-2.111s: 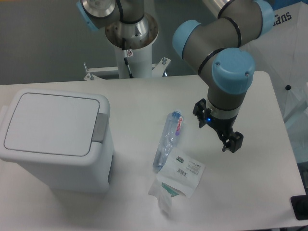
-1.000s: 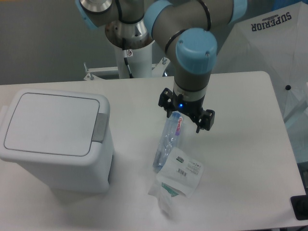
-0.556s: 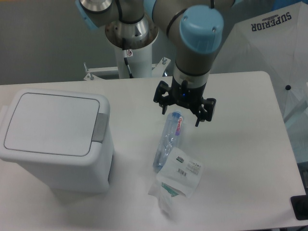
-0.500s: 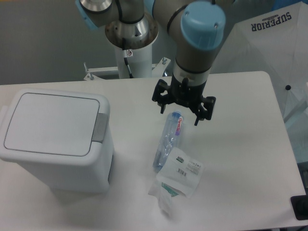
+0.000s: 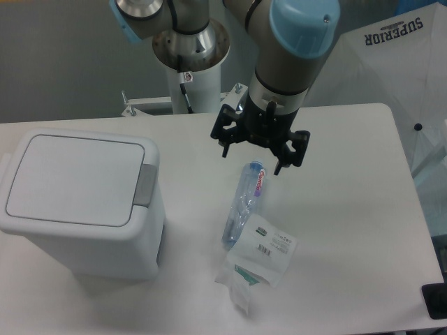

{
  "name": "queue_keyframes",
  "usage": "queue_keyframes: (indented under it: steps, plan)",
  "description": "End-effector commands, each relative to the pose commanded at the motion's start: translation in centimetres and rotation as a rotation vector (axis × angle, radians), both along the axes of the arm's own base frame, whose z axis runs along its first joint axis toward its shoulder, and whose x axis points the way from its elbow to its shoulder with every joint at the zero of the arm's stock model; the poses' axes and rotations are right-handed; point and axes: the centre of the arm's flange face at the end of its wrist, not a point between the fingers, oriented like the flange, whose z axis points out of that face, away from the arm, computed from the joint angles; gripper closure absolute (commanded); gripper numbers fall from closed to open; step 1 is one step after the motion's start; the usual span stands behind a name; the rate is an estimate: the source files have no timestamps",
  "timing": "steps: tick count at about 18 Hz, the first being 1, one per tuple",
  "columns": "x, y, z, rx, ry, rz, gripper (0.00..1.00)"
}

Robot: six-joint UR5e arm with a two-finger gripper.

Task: Open the trash can
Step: 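Carry the open gripper over the bottle toward the trash can's grey tab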

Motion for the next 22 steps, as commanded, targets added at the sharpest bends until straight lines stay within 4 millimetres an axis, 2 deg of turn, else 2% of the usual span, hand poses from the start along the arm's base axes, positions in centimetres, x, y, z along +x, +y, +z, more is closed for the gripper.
queue_keyframes:
  steps: [3,6,10,13,17,19,22]
  plan:
    - [1.1,1.1,0.1,0.025,-0.055,0.105,0.00]
    - [2.8,2.8,1.2,0.084,-0.054,0.140,0.00]
    - [2.6,3.8,1.6,0.144,-0.042,0.197,0.00]
    - [3.3,4.3,1.1,0.147,-0.052,0.202,0.00]
    - [3.1,4.7,0.1,0.157,-0.045,0.202,0.00]
    - [4.1,5.5,-0.1,0.161,-0.043,0.185,0.00]
    - [5.0,5.6,-1.0,0.148,-0.054,0.174,0.00]
